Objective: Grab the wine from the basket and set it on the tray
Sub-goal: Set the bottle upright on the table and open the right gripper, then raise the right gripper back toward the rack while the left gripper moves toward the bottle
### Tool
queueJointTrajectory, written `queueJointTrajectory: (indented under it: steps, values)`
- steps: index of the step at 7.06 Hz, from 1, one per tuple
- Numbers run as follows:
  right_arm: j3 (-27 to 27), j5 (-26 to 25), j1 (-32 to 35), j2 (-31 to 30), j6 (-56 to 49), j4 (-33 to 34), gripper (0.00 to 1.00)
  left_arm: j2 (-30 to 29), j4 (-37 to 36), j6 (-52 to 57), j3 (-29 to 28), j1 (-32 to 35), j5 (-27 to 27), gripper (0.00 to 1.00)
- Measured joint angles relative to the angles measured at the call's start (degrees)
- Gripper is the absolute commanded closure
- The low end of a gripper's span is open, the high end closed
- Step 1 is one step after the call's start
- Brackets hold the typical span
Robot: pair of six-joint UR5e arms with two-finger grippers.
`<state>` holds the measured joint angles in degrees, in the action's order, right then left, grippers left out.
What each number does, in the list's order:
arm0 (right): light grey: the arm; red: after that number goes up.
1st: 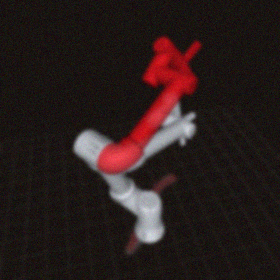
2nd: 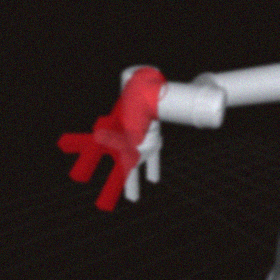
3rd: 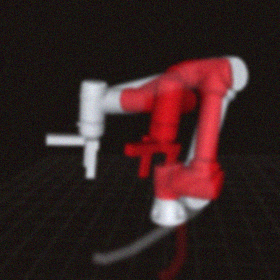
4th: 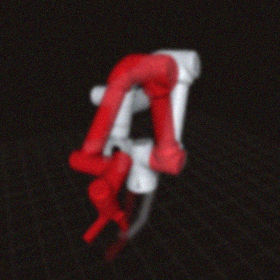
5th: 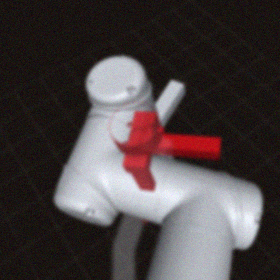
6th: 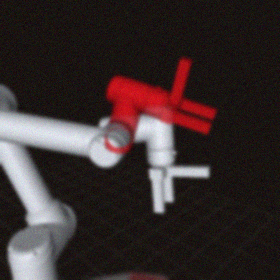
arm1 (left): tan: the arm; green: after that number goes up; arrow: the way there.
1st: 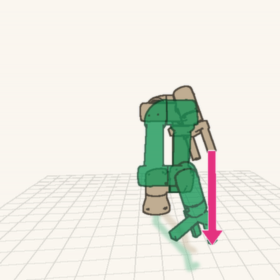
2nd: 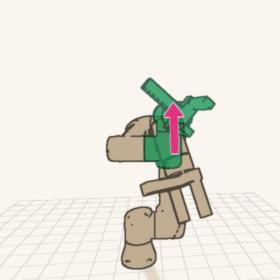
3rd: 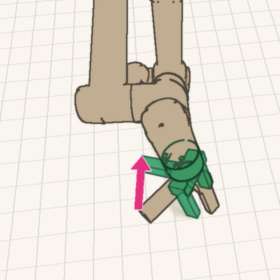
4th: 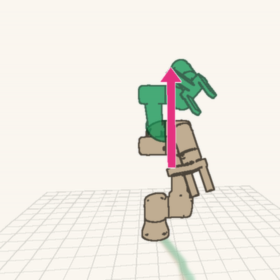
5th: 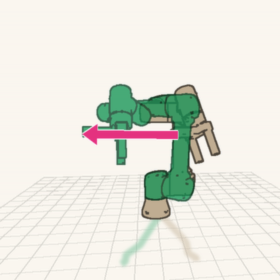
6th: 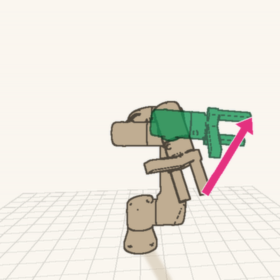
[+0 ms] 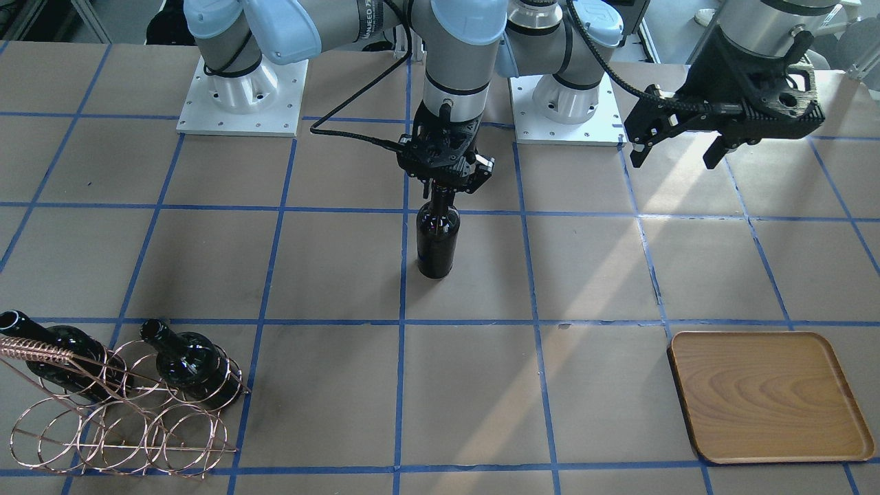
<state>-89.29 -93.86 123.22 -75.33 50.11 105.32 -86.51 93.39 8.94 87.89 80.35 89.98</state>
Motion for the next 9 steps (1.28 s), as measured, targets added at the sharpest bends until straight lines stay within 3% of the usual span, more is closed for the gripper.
queueJointTrajectory:
  steps: [3,5,7,9]
  values:
    - [0.6,-1.0,-0.5,-1.8,-2.0,0.5,0.0,-0.4,0.1,0.3,0.1,-0.1,-0.2,0.0]
    - [0.7,-1.2,-3.1,-5.4,-8.7,-0.7,0.0,-1.0,0.0,0.7,0.1,-0.2,-0.3,0.0]
    - [0.7,-0.6,-11.9,-10.0,-23.1,-4.9,0.0,-1.1,-0.2,0.1,0.0,1.1,-0.5,0.0]
    - [0.8,0.6,-24.0,-14.7,-38.4,-10.4,0.0,-1.4,-0.6,-3.1,0.0,6.5,-0.5,0.0]
